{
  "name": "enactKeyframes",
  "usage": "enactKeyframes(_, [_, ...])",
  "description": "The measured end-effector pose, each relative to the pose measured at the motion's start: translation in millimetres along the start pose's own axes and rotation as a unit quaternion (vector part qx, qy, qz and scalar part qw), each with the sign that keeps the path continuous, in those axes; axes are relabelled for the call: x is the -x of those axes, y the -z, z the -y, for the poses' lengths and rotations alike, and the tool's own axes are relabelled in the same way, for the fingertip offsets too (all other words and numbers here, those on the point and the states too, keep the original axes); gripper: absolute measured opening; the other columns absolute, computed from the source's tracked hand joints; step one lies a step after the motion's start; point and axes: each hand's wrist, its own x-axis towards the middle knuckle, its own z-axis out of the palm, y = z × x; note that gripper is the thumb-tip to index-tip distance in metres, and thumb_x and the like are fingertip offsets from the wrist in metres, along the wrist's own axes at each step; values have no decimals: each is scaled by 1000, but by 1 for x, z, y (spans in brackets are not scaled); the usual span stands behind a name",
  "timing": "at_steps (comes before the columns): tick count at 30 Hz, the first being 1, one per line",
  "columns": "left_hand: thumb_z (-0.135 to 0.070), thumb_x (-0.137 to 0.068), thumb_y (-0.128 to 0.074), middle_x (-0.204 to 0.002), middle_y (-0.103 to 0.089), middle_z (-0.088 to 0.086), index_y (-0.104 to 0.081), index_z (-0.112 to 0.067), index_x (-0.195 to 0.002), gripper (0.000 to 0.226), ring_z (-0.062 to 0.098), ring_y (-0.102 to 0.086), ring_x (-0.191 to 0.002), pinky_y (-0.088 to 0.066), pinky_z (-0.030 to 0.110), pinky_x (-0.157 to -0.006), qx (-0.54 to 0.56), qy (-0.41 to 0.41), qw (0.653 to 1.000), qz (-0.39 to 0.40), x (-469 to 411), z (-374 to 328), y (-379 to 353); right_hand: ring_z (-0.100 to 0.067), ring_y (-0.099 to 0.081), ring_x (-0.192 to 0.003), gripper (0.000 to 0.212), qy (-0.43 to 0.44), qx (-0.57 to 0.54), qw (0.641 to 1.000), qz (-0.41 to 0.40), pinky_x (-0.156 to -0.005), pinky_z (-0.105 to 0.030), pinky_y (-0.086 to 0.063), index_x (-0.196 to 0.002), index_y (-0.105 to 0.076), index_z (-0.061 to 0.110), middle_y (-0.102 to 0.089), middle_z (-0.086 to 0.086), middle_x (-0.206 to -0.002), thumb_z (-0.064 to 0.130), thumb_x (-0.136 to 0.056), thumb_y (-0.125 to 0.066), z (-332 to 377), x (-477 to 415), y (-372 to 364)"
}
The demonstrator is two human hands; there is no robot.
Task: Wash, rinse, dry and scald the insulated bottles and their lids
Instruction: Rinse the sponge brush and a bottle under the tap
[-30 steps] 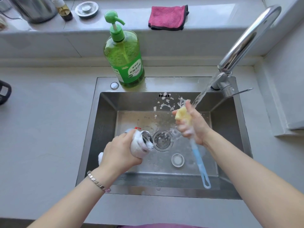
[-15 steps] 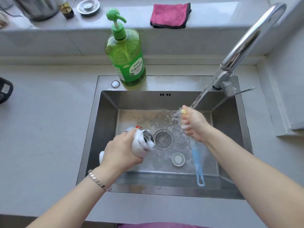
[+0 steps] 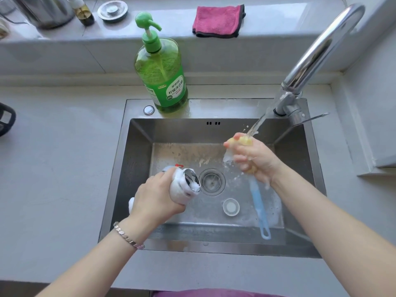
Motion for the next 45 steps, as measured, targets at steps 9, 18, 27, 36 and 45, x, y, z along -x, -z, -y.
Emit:
enactKeyframes(9, [-27,-61,-71,-90,-55,-10,-49,-37,-116,60,20,-53,-86,-42,30,-70,-8,-3,1000,-12,1,2,1,-2,-23,-28,46,-42,134,987,-83,-27,-12,-15,-59,-37,19,-36,10,-42,45,-97,-37,2,-12,-19])
enactKeyframes(18, [-28,-62,-70,-94,-55,-10,-51,-35,-115,56,21,-54,-87,-46,34,-75,-4,-4,1000,-10,1,0,-1,-12,-50,-51,53,-84,-33,995,33,-47,-21,-40,-98,-56,8,-63,-5,-68,44,-98,-17,9,-7,0])
enactKeyframes(27, [-28,-61,-71,-89,-53,-12,-50,-36,-115,58,19,-54,-85,-46,32,-72,-8,-10,1000,-17,1,1,0,0,-35,-36,23,10,106,993,-45,-30,-10,-23,-93,-59,11,-47,4,-62,30,-96,-45,3,-8,-8])
enactKeyframes(36, [-29,-59,-71,-84,-55,-9,-50,-35,-108,54,19,-53,-79,-46,32,-67,-22,0,1000,-20,2,9,0,-3,-21,-32,49,-4,117,991,-71,-30,-13,-14,-57,-34,21,-29,11,-41,47,-98,-29,12,-22,-21])
enactKeyframes(45, [-28,-59,-72,-87,-55,-9,-51,-36,-108,54,21,-53,-82,-44,32,-68,-3,9,1000,-19,0,7,5,-16,-61,-93,24,102,13,994,-43,-70,-23,-56,-98,-55,11,-60,-7,-96,-8,-83,-55,29,-4,-5])
